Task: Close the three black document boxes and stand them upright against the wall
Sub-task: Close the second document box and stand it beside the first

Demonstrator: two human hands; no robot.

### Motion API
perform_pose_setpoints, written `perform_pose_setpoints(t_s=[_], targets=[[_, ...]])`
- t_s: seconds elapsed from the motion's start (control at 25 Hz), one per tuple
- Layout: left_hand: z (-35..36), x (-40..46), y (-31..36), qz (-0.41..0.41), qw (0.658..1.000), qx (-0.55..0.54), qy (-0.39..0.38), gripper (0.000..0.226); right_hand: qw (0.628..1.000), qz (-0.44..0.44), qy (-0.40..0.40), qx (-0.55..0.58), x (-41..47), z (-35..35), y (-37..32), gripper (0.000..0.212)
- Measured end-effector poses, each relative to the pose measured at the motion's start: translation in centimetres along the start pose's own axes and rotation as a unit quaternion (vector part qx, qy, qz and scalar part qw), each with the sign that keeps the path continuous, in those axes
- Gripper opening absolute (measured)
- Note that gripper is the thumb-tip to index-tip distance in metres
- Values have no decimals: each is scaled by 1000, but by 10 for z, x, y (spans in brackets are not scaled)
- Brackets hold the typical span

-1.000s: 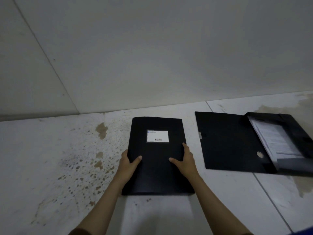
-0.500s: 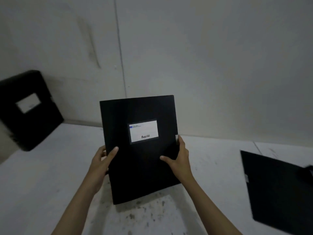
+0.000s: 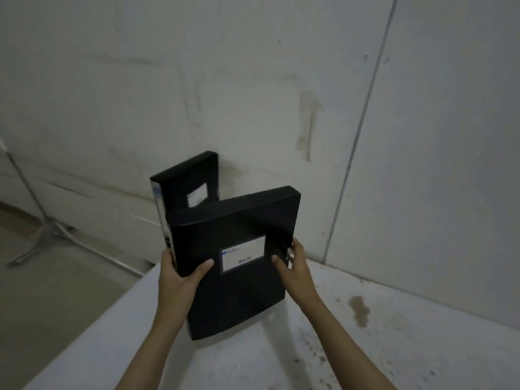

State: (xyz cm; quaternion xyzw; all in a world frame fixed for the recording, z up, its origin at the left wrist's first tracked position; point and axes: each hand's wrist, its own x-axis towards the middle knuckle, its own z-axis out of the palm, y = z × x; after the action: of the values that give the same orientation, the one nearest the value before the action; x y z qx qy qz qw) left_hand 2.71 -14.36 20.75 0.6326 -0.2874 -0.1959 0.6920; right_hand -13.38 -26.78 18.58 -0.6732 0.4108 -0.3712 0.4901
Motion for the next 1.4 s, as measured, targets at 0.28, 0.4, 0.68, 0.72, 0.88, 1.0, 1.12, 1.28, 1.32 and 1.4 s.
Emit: perform_pose_setpoints(t_s=[0.28, 0.4, 0.68, 0.72, 0.88, 1.0, 1.12, 1.28, 1.32, 1.4], targets=[[-43, 67, -25, 37, 999, 28, 23, 41, 995, -94, -28, 33, 43, 119, -71, 83], [-37, 90, -33, 48, 998, 38, 29, 38, 986, -158, -49, -14, 66, 146, -88, 74], [-23, 125, -78, -9, 1000, -18, 15, 37, 973, -124, -180, -79, 102, 175, -85, 52], [-20, 129, -81, -7, 1000, -9, 19, 39, 972, -124, -181, -86, 106, 177, -83, 61], [-6, 150, -92, -2, 999, 26, 45, 42, 967, -136, -163, -138, 127, 182, -76, 87], [1, 163, -98, 7, 999, 27, 41, 71, 968, -148, -152, -137, 144, 187, -70, 86], [6, 175, -95, -32, 999, 16, 22, 90, 969, -144, -151, -131, 160, 187, -68, 84], [13, 189, -96, -28, 998, 52, 21, 94, 969, -145, -142, -139, 179, 187, -66, 83], [15, 193, -96, -30, 998, 54, 21, 93, 970, -145, -138, -139, 183, 188, -65, 82], [19, 197, -98, -30, 997, 66, 22, 90, 971, -147, -130, -135, 189, 190, -65, 82]])
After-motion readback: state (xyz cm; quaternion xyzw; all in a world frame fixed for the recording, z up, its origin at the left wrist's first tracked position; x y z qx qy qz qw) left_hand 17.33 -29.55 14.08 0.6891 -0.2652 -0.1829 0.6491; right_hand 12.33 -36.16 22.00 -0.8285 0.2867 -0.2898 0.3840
